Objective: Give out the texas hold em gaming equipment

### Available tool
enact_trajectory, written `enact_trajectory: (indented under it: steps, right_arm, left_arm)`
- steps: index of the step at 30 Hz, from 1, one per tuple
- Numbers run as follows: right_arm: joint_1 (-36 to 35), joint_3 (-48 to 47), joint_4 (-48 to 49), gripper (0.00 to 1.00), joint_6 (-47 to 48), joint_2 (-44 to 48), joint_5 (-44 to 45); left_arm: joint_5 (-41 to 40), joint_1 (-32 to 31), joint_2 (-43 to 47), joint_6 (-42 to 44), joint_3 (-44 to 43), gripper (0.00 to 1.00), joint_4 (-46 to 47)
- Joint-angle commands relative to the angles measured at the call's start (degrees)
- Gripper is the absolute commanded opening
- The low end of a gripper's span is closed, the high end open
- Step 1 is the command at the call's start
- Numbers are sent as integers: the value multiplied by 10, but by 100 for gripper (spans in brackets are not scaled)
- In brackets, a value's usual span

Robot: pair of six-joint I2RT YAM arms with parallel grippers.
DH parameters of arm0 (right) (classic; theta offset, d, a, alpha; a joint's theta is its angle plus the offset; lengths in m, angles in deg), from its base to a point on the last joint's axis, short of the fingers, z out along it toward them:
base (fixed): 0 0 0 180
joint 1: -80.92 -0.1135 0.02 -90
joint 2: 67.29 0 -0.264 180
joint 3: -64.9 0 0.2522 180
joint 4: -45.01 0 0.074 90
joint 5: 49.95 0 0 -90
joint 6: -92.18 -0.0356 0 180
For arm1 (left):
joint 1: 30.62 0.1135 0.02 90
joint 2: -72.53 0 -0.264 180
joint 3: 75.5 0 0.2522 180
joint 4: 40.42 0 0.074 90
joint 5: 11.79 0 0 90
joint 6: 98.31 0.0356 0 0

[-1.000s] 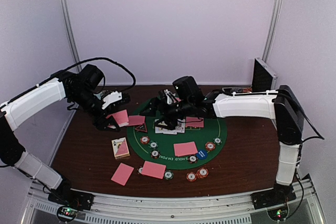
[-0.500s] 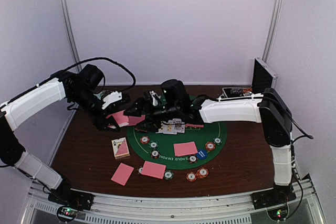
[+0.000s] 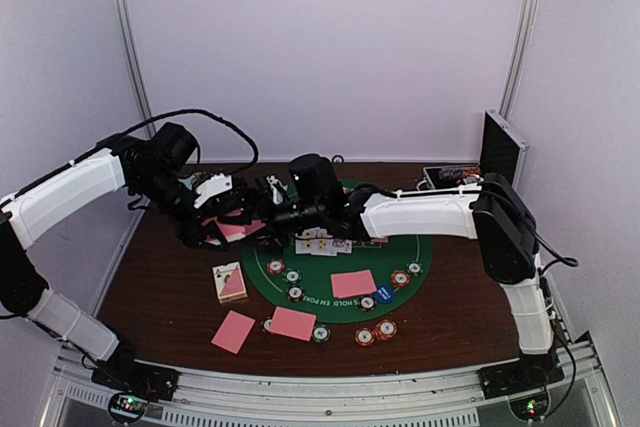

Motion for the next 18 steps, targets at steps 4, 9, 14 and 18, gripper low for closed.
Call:
enact_trajectory:
  steps: [4, 9, 14, 18]
  right_arm:
    - [-5, -49, -15, 92, -11, -35, -25]
    - [6, -31, -12, 81, -16, -25, -27]
    - [21, 20, 5, 73, -16, 7, -22]
    - [27, 42, 12, 61, -16, 27, -22]
  left_arm:
    - [12, -3, 1, -2, -13, 0, 12]
    - [11, -3, 2, -1, -12, 0, 12]
    - [10, -3, 3, 0, -12, 0, 11]
    - [11, -3, 1, -2, -11, 0, 11]
